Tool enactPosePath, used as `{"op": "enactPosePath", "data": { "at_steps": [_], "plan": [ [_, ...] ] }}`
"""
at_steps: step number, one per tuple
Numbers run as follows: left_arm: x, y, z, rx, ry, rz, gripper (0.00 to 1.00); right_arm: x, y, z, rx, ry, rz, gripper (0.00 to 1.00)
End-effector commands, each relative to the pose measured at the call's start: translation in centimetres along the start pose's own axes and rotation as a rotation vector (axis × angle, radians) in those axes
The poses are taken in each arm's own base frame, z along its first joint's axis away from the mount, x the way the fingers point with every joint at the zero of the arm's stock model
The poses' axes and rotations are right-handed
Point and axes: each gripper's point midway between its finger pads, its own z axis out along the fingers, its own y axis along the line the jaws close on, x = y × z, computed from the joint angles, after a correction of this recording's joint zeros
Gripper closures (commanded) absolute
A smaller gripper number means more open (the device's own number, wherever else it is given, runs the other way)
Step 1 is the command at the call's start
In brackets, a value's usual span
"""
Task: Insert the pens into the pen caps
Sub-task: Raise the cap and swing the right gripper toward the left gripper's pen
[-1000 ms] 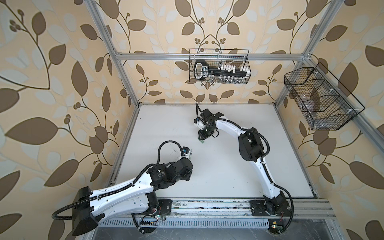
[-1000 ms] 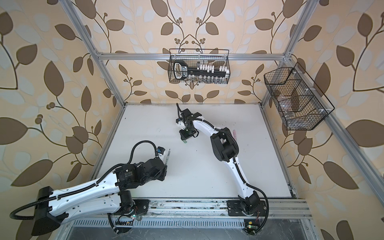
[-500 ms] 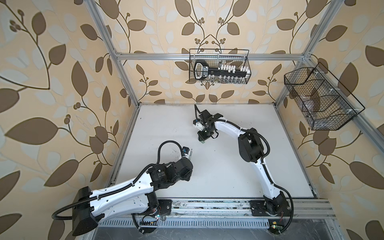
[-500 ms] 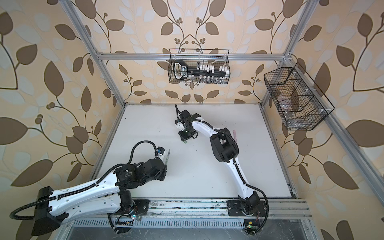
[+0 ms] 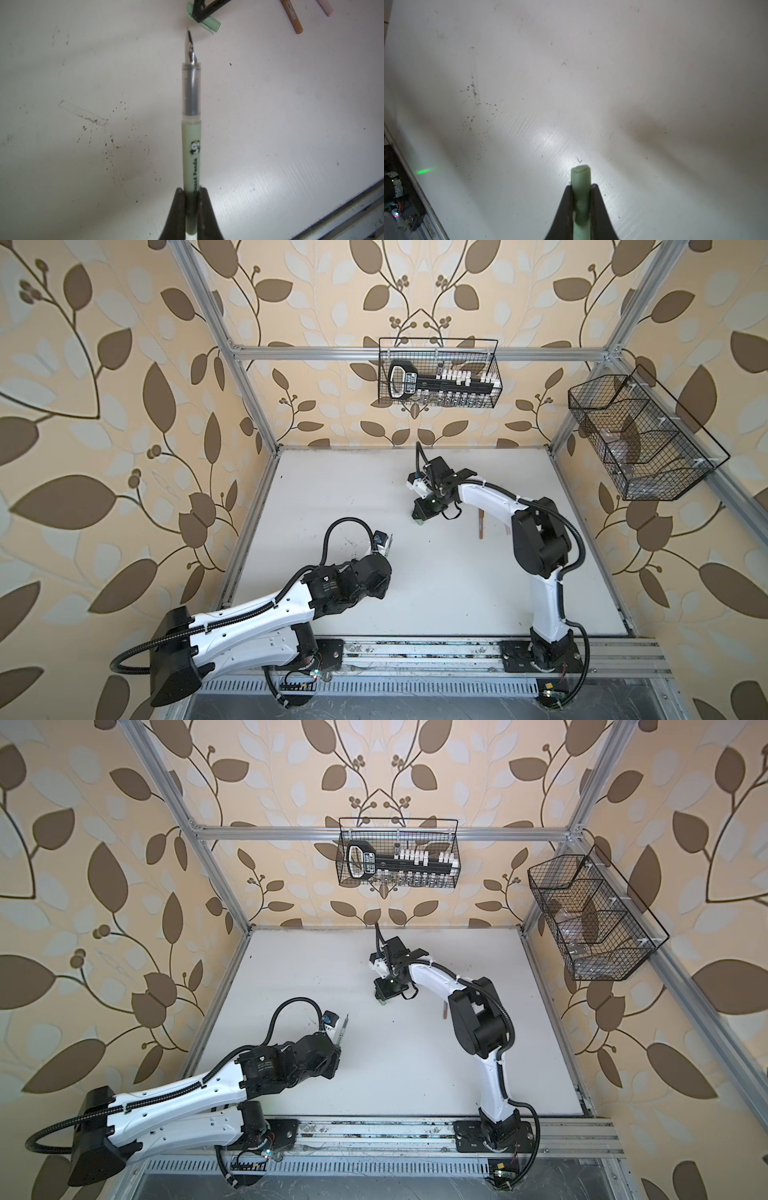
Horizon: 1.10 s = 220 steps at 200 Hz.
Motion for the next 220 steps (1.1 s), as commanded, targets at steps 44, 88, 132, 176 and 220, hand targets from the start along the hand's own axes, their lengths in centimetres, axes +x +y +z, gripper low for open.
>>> {"op": "enactPosePath", "data": {
  "at_steps": [44,88,132,176,220],
  "plan": [
    [-9.8,-2.8,-2.4,0.105,-0.445,0.008,1.00,-1.3,3.2,-11.0,-0.138,-0.494,0.023,0.98],
    [-11.4,-4.2,-3.0,0.167,-0.517,0.030,1.00,-1.5,7.0,-16.6,-0.230,-0.707,-0.028,1.00],
    [-11.5,-4.7,-3.4,0.206,-0.533,0.025,1.00,-1.7,10.3,-21.4,-0.274,-0.898,-0.093,1.00],
    [-11.6,-5.1,-4.1,0.241,-0.541,0.034,1.00,-2.1,11.8,-25.1,-0.328,-1.017,-0.104,1.00],
    [-12.1,-5.7,-4.8,0.282,-0.557,0.045,1.00,-2.0,14.1,-27.5,-0.455,-1.055,-0.123,1.00]
  ]
}}
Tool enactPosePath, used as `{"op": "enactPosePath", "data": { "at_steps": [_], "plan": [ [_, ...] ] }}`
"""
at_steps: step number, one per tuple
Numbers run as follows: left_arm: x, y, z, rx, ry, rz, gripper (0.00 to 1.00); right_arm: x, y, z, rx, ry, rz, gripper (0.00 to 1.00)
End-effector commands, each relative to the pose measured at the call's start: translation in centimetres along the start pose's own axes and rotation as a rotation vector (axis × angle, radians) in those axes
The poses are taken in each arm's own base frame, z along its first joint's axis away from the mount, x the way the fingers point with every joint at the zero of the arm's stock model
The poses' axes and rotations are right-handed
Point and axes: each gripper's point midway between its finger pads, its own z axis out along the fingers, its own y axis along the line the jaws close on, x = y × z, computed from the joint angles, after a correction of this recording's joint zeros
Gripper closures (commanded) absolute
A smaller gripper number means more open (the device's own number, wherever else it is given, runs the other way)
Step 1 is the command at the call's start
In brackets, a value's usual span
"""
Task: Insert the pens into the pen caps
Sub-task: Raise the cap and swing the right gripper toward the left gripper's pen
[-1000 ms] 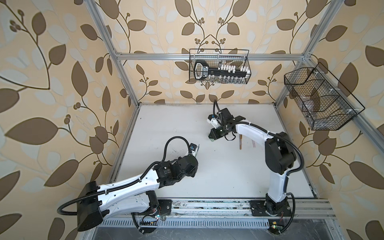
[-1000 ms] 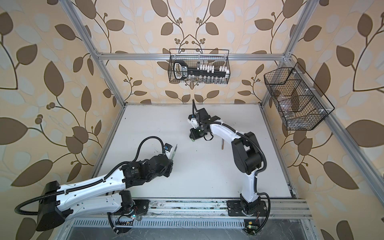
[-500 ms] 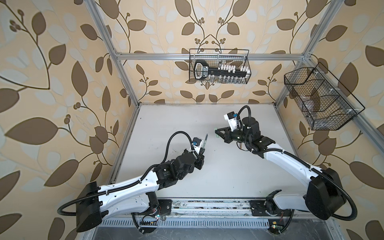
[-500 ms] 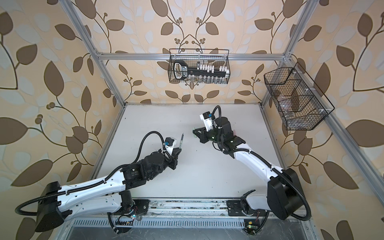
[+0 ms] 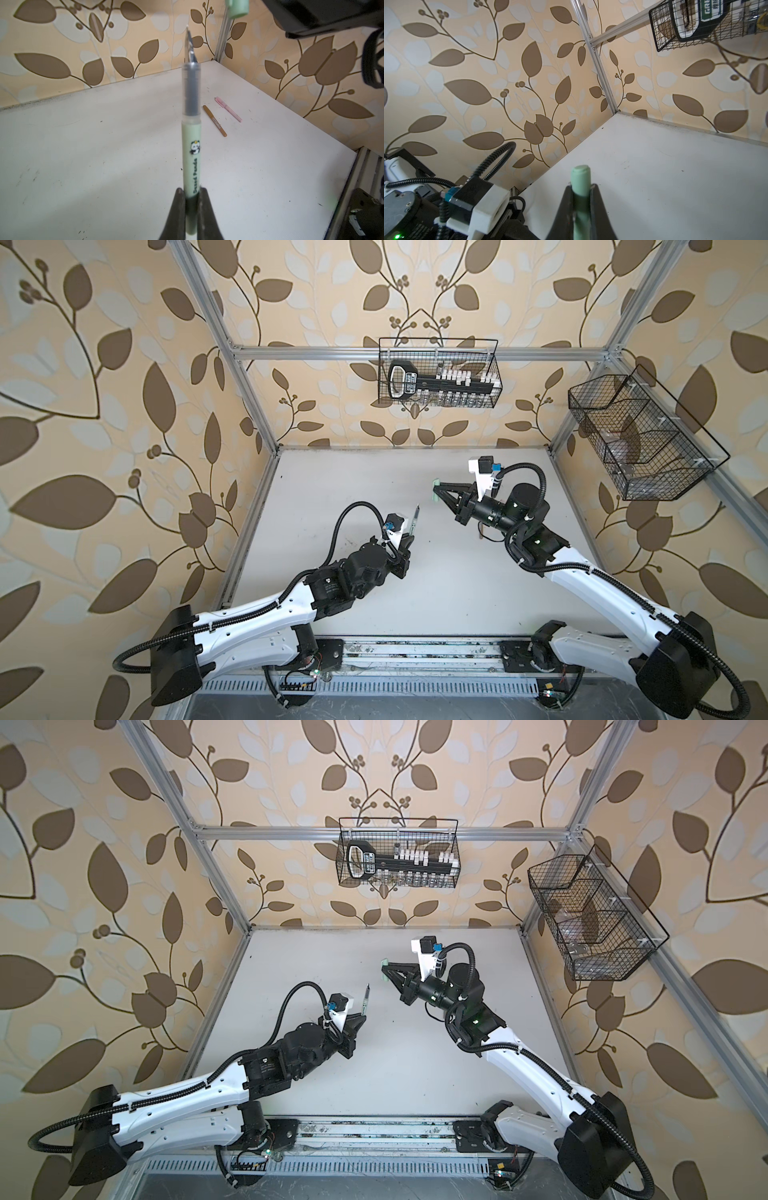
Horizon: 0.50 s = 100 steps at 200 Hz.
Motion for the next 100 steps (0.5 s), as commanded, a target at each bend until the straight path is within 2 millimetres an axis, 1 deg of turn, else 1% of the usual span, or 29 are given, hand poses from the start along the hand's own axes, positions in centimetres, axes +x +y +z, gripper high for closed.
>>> {"op": "enactPosePath", "data": {
  "at_steps": [1,50,65,100],
  "plan": [
    [-2.4,-0.7,-0.7,0.047,-0.078,-0.010,1.00,-1.6,2.4,-0.5,-0.093,-0.055,0.016,1.00],
    [-2.9,-1.4,-0.9,0.083,-0.077,-0.005,1.00,-2.8,5.3,-1.2,-0.188,-0.108,0.001,1.00],
    [-3.1,-1.4,-1.0,0.085,-0.084,-0.007,1.00,-2.9,5.6,-1.1,-0.193,-0.110,-0.003,1.00],
    [-3.6,-1.5,-1.2,0.086,-0.098,0.001,1.00,-2.4,5.2,-0.5,-0.183,-0.105,0.008,1.00]
  ]
}}
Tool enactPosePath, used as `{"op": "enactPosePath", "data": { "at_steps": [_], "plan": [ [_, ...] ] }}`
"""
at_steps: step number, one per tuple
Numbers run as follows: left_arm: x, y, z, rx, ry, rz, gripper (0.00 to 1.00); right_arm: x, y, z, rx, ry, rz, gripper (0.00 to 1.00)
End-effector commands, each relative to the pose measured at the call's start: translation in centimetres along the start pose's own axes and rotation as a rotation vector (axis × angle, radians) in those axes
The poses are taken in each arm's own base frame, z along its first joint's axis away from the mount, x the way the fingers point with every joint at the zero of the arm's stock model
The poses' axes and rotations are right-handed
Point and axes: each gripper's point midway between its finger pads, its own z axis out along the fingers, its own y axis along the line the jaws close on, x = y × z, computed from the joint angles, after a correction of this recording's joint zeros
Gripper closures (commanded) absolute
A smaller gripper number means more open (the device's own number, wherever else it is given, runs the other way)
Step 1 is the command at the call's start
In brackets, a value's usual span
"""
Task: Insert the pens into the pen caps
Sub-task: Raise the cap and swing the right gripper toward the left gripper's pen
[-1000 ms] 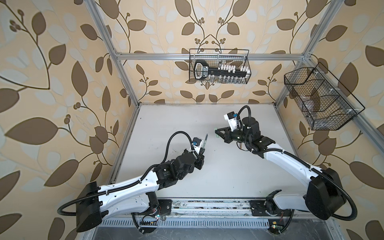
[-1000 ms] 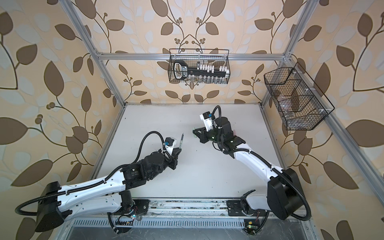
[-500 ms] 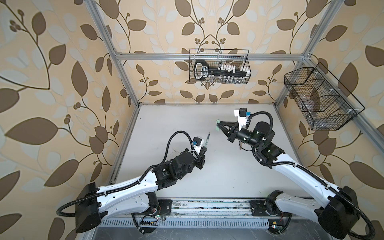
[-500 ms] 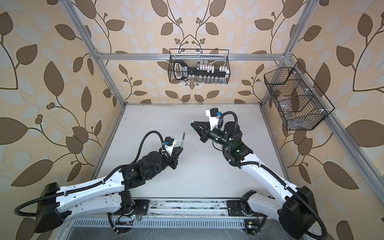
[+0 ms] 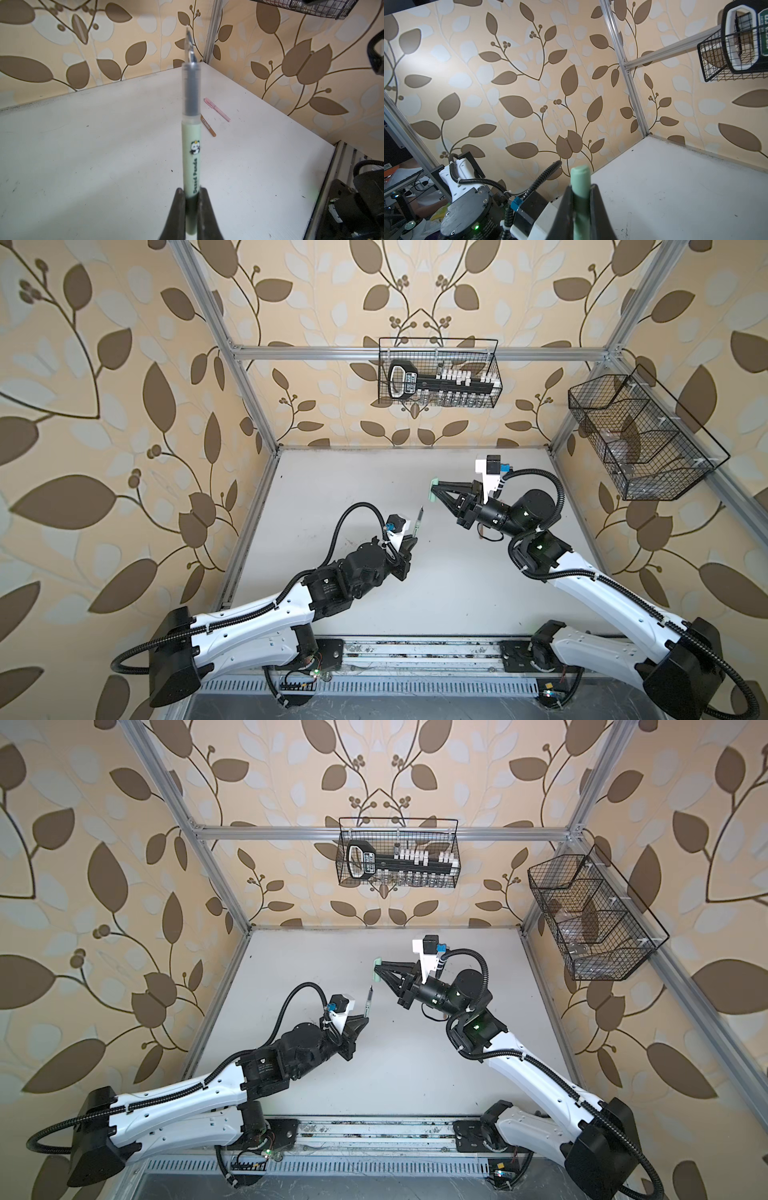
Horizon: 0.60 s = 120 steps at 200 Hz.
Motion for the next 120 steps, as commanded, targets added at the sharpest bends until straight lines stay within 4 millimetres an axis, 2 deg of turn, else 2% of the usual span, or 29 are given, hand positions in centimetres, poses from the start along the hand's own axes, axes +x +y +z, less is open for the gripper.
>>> {"op": "enactPosePath", "data": {
  "at_steps": [1,120],
  "plan": [
    [-3.2,-0.6,-0.8,0.028,-0.092,0.000,1.00,0.2,0.1,0.2,-0.016,-0.009,0.007,1.00],
    [-4.2,-0.8,-1.1,0.041,-0.117,-0.008,1.00,2.3,-1.3,1.2,0.051,-0.030,0.051,1.00]
  ]
}}
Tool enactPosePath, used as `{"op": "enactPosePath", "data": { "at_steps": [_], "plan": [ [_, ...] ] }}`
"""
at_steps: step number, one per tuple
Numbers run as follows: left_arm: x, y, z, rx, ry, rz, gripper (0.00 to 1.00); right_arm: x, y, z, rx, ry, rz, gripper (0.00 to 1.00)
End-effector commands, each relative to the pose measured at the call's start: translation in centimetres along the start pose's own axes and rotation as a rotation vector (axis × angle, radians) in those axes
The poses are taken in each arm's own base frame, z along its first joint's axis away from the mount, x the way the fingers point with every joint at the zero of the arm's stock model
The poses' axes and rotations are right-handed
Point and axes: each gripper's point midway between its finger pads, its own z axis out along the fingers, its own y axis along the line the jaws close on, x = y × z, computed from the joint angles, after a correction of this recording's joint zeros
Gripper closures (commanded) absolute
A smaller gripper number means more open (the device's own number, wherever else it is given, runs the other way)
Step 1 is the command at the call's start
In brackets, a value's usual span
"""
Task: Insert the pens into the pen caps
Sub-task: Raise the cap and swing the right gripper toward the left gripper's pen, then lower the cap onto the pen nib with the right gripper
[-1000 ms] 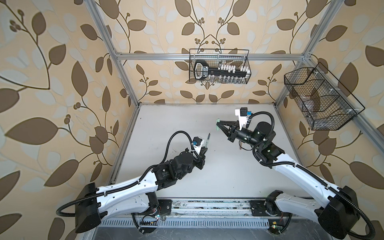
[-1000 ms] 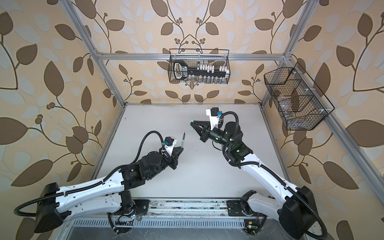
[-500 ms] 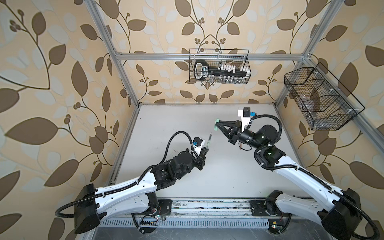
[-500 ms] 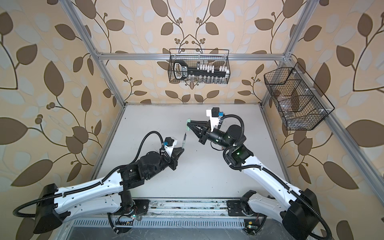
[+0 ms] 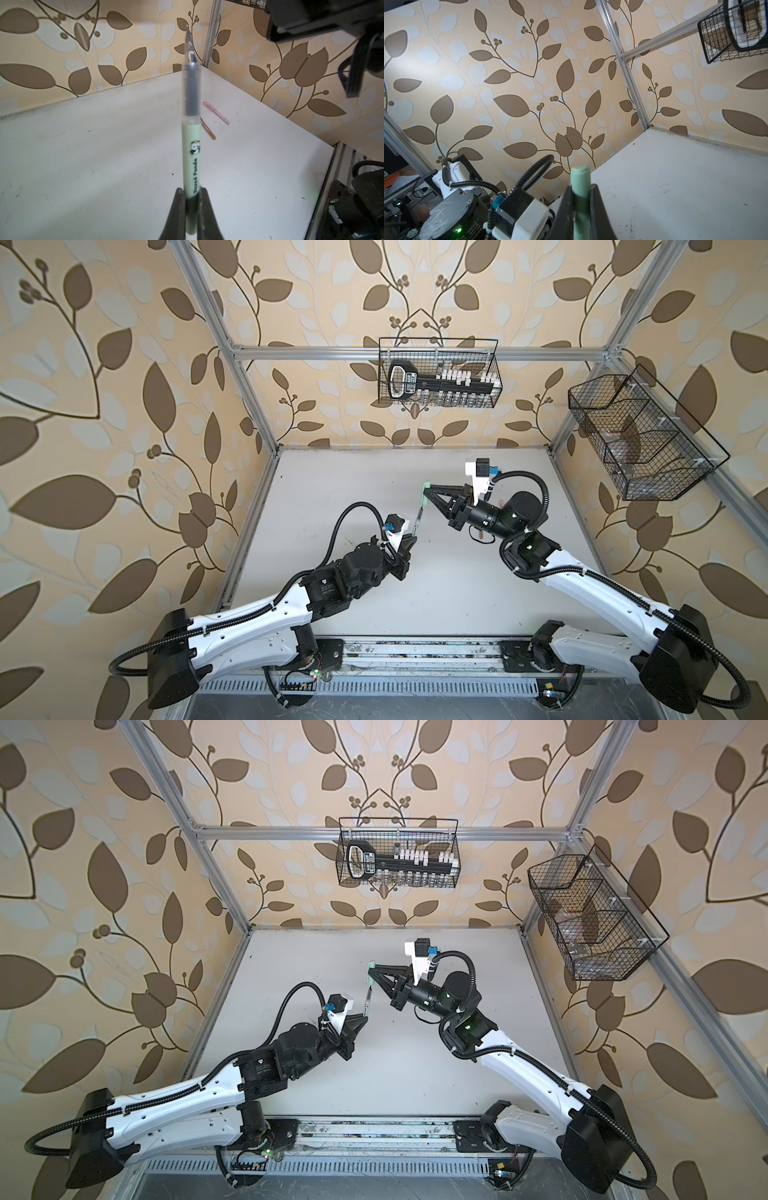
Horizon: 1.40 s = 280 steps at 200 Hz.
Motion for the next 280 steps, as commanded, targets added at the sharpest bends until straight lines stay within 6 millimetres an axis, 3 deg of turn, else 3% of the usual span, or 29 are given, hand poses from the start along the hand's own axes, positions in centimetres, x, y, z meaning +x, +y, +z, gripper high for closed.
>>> {"op": "enactPosePath", "data": {
  "at_steps": [1,99,280],
  "plan": [
    [-3.7,-0.7,-0.8,0.035,-0.100,-0.018,1.00,-0.3,-0.3,-0.1,0.019,-0.054,-0.004,1.00],
    [-4.2,-0.8,-1.1,0.040,-0.109,-0.014,1.00,-0.5,-0.9,-0.4,0.043,-0.100,0.000,1.00],
    [-4.4,-0.9,-1.3,0.044,-0.108,-0.011,1.00,1.2,-1.6,0.5,0.050,-0.060,0.030,1.00]
  ]
}}
